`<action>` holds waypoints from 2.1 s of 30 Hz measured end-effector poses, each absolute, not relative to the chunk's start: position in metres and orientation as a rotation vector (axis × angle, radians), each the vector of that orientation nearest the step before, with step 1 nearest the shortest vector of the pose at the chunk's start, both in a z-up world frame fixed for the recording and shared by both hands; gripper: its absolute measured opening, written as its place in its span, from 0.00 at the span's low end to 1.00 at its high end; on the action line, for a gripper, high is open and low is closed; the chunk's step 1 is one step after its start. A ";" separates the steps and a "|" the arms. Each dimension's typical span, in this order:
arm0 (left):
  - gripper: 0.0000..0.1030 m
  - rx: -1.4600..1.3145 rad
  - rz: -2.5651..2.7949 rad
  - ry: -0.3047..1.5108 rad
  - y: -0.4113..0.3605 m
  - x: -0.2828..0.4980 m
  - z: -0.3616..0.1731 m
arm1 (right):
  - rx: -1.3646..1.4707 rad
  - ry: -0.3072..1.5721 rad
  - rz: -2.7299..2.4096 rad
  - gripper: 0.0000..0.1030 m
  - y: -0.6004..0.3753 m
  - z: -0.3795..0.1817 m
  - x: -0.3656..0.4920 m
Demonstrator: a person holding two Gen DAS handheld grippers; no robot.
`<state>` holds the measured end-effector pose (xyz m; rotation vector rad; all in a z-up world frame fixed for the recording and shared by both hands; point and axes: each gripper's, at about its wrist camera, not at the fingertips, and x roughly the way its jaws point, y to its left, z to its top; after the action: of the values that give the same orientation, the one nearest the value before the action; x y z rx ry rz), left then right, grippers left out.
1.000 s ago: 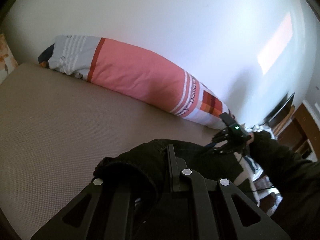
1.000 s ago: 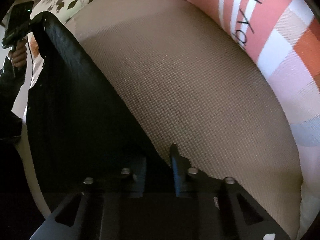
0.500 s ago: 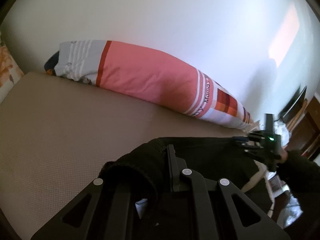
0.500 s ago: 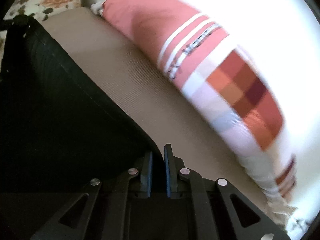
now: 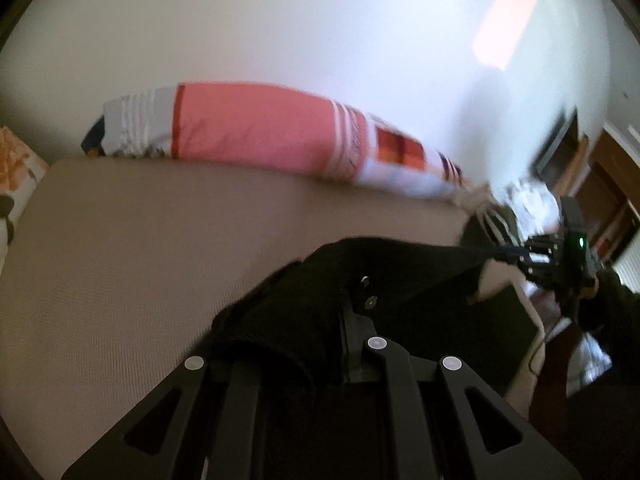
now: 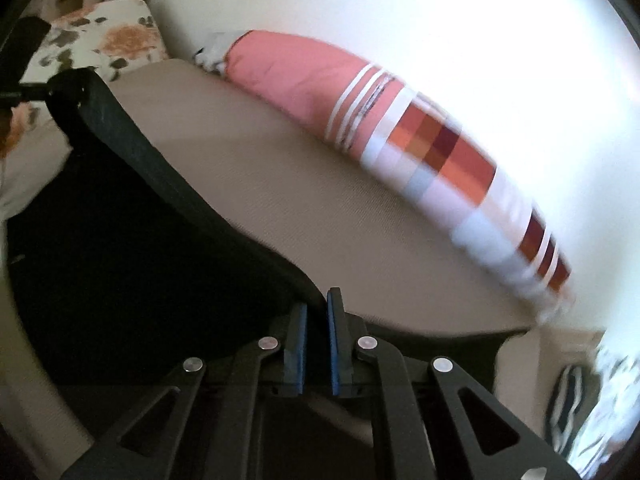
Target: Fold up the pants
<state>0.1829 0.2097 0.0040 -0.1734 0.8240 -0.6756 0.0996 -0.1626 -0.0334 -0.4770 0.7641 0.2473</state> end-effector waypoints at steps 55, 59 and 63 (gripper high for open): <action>0.20 -0.281 -0.305 1.201 0.232 0.070 -0.040 | -0.263 0.994 0.367 0.06 -0.152 -0.135 -0.037; 0.22 -0.195 -0.276 1.267 0.232 0.069 -0.075 | -0.279 1.039 0.358 0.06 -0.147 -0.155 -0.035; 0.30 -0.125 -0.263 1.212 0.225 0.061 -0.069 | -0.249 1.052 0.365 0.07 -0.152 -0.153 -0.031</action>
<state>0.0611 0.2246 -0.0691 -0.1250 1.2119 -0.2631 -0.0310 -0.1524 -0.1531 -0.2489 1.0520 0.3647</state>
